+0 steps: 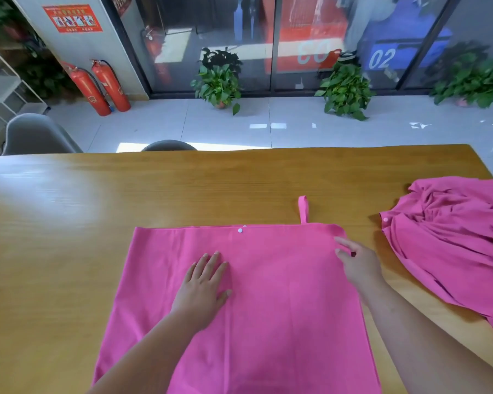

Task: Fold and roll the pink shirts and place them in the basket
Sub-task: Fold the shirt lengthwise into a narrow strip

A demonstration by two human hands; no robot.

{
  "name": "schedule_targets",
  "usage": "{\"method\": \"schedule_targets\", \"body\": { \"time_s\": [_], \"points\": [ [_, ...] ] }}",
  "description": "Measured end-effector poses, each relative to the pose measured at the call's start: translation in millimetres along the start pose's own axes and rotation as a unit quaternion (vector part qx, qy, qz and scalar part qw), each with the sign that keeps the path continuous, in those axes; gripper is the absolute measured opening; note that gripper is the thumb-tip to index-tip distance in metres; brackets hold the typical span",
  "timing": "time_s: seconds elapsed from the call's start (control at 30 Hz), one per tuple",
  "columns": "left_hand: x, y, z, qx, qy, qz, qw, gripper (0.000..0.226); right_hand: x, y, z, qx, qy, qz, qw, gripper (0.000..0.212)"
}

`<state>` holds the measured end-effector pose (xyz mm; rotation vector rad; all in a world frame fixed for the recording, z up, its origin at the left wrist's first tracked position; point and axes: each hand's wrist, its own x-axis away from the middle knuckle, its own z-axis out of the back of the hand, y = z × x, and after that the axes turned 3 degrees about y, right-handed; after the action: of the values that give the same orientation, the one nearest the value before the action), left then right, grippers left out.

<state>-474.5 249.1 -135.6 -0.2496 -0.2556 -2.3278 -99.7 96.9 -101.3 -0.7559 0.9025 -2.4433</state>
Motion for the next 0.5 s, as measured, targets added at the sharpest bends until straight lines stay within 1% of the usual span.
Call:
{"method": "schedule_targets", "body": {
  "time_s": [0.07, 0.13, 0.27, 0.37, 0.43, 0.5],
  "points": [
    [-11.1, 0.7, 3.1, 0.016, 0.008, 0.006, 1.000, 0.073, -6.5, 4.5, -1.6, -0.008, 0.016, -0.028, 0.999, 0.032],
    [-22.2, -0.2, 5.2, 0.035, 0.023, 0.014, 0.999, 0.073, -11.6, 10.0, -5.2, -0.007, 0.026, -0.039, 0.999, 0.029],
    [-48.1, -1.3, 12.8, 0.061, 0.040, 0.027, 0.997, 0.069, -19.0, 8.2, -5.6, 0.002, 0.052, -0.025, 0.998, 0.015],
    [-69.4, -0.8, 25.9, 0.072, 0.062, 0.026, 0.995, 0.061, -22.3, 5.2, -6.8, 0.003, 0.066, -0.021, 0.998, 0.008],
    [-83.8, -0.2, 35.1, 0.074, 0.080, 0.031, 0.994, 0.054, -25.1, 2.9, -6.8, 0.014, 0.074, -0.023, 0.997, 0.008],
    [-97.7, 1.2, 41.8, 0.069, 0.081, 0.037, 0.994, 0.050, -29.3, 1.7, -5.6, 0.035, 0.077, -0.024, 0.996, 0.015]
  ]
}}
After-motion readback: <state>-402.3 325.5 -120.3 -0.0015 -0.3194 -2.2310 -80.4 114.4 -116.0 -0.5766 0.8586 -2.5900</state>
